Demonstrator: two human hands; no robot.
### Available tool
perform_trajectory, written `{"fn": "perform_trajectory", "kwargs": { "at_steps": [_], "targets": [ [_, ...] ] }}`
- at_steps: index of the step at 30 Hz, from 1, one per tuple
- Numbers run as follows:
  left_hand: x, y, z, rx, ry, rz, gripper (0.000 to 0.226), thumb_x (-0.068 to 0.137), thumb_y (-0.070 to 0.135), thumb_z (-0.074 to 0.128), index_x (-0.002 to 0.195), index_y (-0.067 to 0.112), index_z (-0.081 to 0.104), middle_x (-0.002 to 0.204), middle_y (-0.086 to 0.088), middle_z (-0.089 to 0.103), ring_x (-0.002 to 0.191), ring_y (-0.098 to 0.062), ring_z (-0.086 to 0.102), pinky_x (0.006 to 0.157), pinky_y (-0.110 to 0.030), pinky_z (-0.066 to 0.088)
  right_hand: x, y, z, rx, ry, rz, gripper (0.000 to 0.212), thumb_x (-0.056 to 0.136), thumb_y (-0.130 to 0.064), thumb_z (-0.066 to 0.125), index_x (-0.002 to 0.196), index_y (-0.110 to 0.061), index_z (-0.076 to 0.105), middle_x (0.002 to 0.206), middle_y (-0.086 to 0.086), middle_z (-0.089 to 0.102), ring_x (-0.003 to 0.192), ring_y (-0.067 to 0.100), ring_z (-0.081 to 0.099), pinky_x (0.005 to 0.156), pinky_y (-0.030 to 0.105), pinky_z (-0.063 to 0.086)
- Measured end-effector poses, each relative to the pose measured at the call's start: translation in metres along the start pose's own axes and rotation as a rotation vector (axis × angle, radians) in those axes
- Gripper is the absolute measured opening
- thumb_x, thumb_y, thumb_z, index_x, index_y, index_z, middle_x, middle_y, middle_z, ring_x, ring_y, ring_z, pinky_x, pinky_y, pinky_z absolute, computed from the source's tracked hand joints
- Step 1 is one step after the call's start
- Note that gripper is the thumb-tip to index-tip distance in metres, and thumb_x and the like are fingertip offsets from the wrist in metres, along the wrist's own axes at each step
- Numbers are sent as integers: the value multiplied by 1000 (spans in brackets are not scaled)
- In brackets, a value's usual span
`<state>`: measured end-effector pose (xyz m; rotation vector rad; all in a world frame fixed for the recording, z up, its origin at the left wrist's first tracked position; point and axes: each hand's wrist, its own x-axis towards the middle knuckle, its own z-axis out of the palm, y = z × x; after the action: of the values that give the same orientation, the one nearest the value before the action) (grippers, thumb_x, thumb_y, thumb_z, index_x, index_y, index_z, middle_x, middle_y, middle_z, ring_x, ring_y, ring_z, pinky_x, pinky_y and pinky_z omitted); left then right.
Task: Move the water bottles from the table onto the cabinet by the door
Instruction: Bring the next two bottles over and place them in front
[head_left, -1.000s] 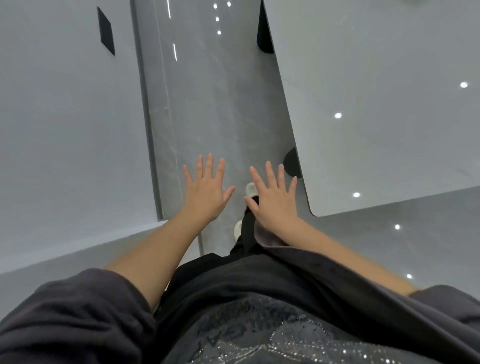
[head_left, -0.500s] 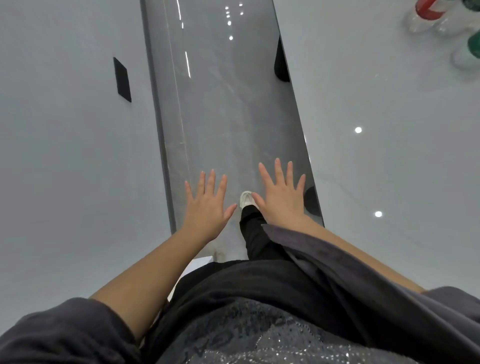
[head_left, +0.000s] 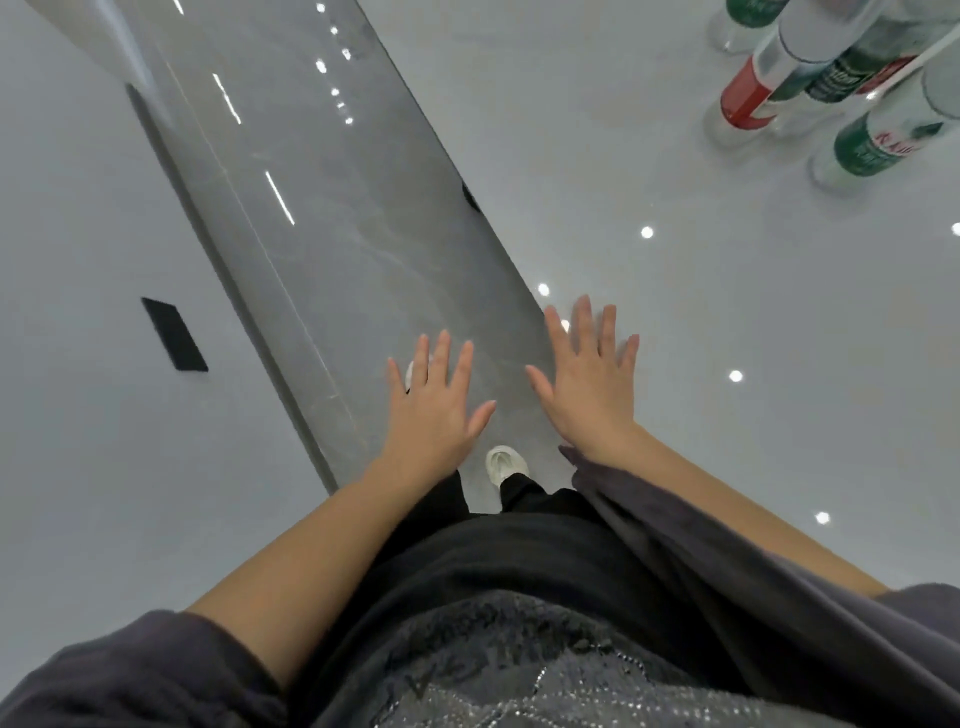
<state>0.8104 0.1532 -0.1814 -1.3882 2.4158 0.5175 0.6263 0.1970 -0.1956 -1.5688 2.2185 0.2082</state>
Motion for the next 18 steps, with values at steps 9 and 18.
{"fn": "perform_trajectory", "kwargs": {
  "at_steps": [9, 18],
  "targets": [
    [149, -29, -85, 238, -12, 485, 76, 94, 59, 26, 155, 16, 11, 163, -13, 5, 149, -34, -3, 117, -60, 3, 60, 5, -43, 185, 34, 491, 69, 101, -51, 31, 157, -26, -2, 164, 12, -10, 150, 39, -12, 119, 61, 3],
    [254, 39, -113, 316, -54, 648, 73, 97, 57, 21, 155, 17, 1, 163, -11, -2, 149, -32, -9, 118, -57, 1, 112, 46, -75, 384, 97, 752, 72, 100, -55, 29, 157, -29, -8, 164, 9, -15, 150, 34, -15, 119, 57, -1]
  ]
}}
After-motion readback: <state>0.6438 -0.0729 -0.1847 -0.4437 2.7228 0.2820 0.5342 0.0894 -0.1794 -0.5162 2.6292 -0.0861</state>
